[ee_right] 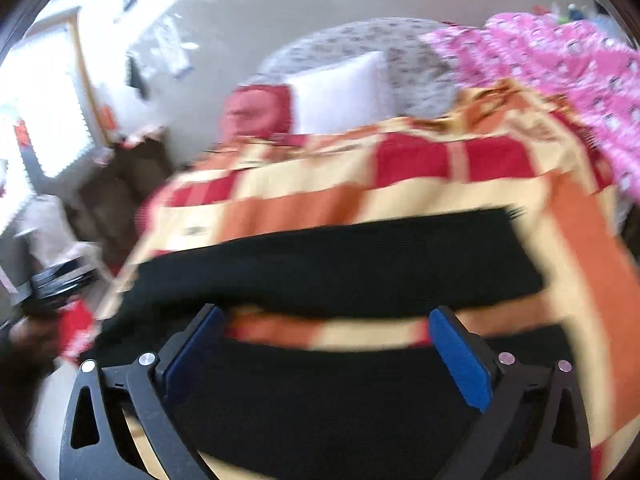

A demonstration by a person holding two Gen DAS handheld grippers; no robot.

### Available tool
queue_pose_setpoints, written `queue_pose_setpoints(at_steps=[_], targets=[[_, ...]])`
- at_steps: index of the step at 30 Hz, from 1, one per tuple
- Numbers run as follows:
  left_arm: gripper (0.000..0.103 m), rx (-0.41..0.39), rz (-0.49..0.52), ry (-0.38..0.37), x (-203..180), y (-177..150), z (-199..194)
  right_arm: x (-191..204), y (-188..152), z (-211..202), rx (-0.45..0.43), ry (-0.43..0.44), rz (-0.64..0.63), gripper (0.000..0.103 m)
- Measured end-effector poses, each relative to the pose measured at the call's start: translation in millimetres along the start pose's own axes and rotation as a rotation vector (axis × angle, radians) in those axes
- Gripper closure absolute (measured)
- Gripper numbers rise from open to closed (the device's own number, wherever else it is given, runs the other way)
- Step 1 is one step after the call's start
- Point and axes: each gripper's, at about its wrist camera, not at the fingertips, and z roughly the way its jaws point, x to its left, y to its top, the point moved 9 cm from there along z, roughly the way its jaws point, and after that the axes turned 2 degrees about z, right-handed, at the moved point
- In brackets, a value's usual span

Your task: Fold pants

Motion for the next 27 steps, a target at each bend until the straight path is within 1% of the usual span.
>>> queue_pose_setpoints(at_steps=[2,3,4,5,6,7,11,12,13,15,19,22,23,26,27], targets=[[0.0,0.004,-0.006,-0.067,-1.1,-0.9,14.4,13.3,-14.9,3.7,-0.032,-0.046,-0.073,0.001],[0.0,0.006,0.005,-0.099,-5.0,-2.2,20.3,17.9,-22.9,9.1,-0.021,-0.076,-0.103,0.001],[0.0,0.006,0.025,-0.129,-10.2,-3.5,24.5,21.1,-24.7,11.5,-0.005,-0.078,-0.107,0.002],[0.0,0.006,0.047,-0.145,-14.4,-4.1,28.1,23.1,-22.2,9.7,-0.023,-0.077,-0.109,0.003],[0.0,0.009,0.072,-0.147,-17.3,-4.7,31.7,24.1,-18.9,7.7,-0.046,-0.08,-0.107,0.002],[0.001,0.011,0.091,-0.144,-18.8,-4.9,35.2,22.6,-20.0,8.9,-0.04,-0.077,-0.1,0.002],[0.015,0.039,0.098,-0.184,-18.0,-4.2,48.7,10.7,-27.7,23.5,0.029,-0.076,-0.058,0.002],[0.021,0.047,0.098,-0.199,-18.5,-4.3,51.8,9.6,-28.7,27.8,0.045,-0.077,-0.044,0.002],[0.024,0.058,0.097,-0.215,-18.7,-4.8,55.4,4.5,-29.4,27.0,0.05,-0.079,-0.035,0.003],[0.035,0.079,0.091,-0.248,-20.2,-7.5,62.1,2.7,-32.8,28.3,0.062,-0.072,-0.023,0.003],[0.036,0.103,0.071,-0.278,-20.9,-9.4,71.3,-0.8,-35.4,31.7,0.08,-0.076,-0.013,0.003],[0.036,0.095,0.054,-0.291,-19.5,-6.9,70.0,-2.9,-36.6,33.0,0.086,-0.078,-0.003,0.003],[0.039,0.103,0.046,-0.308,-20.4,-8.7,69.7,-3.3,-37.0,33.6,0.09,-0.078,0.0,0.003],[0.045,0.113,0.027,-0.323,-19.7,-13.1,68.6,-4.5,-38.0,34.9,0.098,-0.083,0.009,0.003],[0.052,0.11,0.02,-0.32,-18.1,-13.1,66.7,-4.8,-38.2,35.4,0.1,-0.082,0.011,0.003]])
